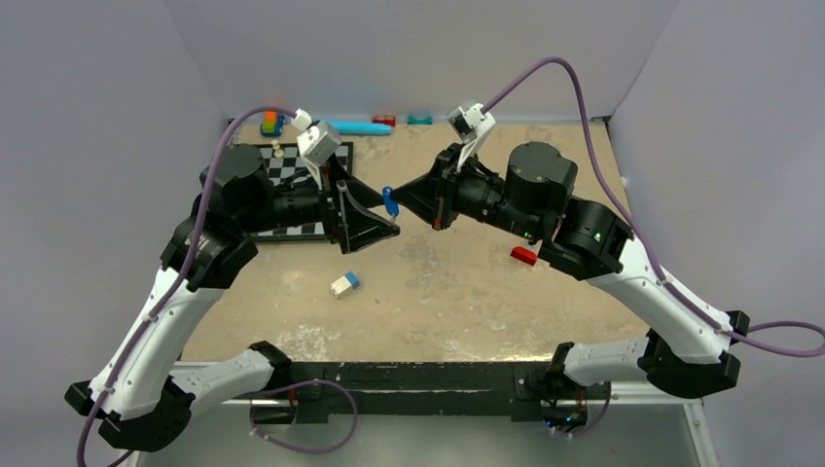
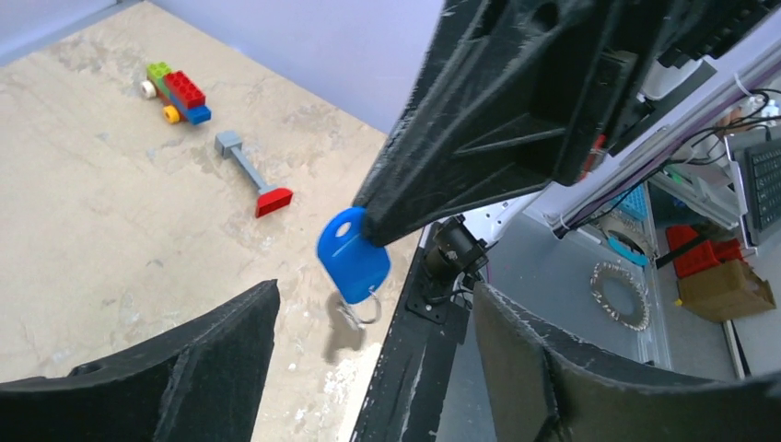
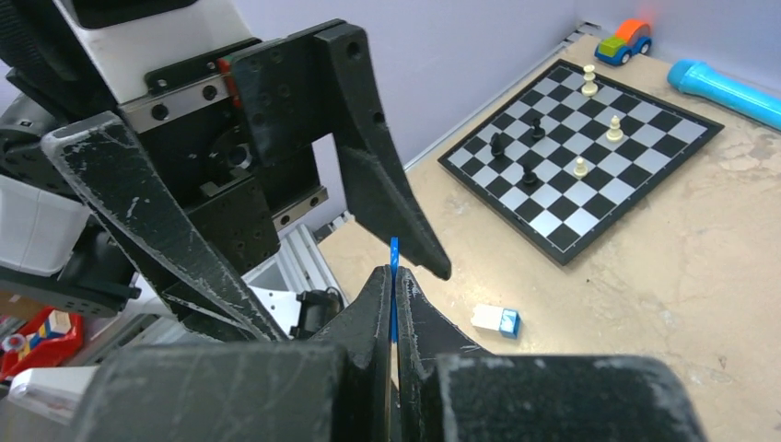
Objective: Remove the keys from the keyring
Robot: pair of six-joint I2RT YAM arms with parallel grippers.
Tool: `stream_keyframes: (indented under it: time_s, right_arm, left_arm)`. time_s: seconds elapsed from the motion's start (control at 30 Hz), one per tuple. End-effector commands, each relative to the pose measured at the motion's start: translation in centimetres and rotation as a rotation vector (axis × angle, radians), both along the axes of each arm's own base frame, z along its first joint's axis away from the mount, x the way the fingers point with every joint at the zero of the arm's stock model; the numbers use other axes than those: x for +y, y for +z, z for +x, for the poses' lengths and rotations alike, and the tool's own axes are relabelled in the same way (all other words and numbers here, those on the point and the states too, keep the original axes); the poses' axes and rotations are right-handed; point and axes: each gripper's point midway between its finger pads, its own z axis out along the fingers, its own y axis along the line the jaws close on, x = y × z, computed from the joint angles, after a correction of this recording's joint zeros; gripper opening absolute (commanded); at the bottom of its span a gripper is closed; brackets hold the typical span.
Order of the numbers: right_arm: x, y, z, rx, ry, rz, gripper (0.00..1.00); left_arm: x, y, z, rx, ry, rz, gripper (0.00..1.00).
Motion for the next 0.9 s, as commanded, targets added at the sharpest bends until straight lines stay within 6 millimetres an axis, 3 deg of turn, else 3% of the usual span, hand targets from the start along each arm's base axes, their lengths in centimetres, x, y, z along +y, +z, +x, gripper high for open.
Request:
stream_keyframes:
  time_s: [0.0, 0.13, 0.37, 0.67, 0.87]
  right_arm:
    - [-0.8, 3.2, -1.6, -0.054, 0.055, 0.075, 0.00]
    - [-0.5, 3.0, -1.9, -0.055, 0.077, 0.072, 0.00]
    - [-0.1, 2.9, -2.0, -0.052, 0.094, 0.070, 0.00]
    - [-0.2, 3.3, -1.4, -0.063, 0.065, 0.067, 0.00]
    - [0.2, 3.0, -1.3, -0.058, 0.073, 0.053, 0.00]
  left_arm:
    - [0.6, 1.0, 0.6, -0.072, 0.045, 0.018, 0.84]
    - [0.5, 1.3, 0.7, -0.079, 0.042, 0.022, 0.81]
    - [-0.2, 1.3, 0.6, -0.059, -0.009, 0.030, 0.55]
    - [0.2, 0.2, 0.8, -0.040, 0.009, 0.082, 0.46]
    - [0.2, -0.2, 1.0, -0.035, 0.014, 0.099, 0.30]
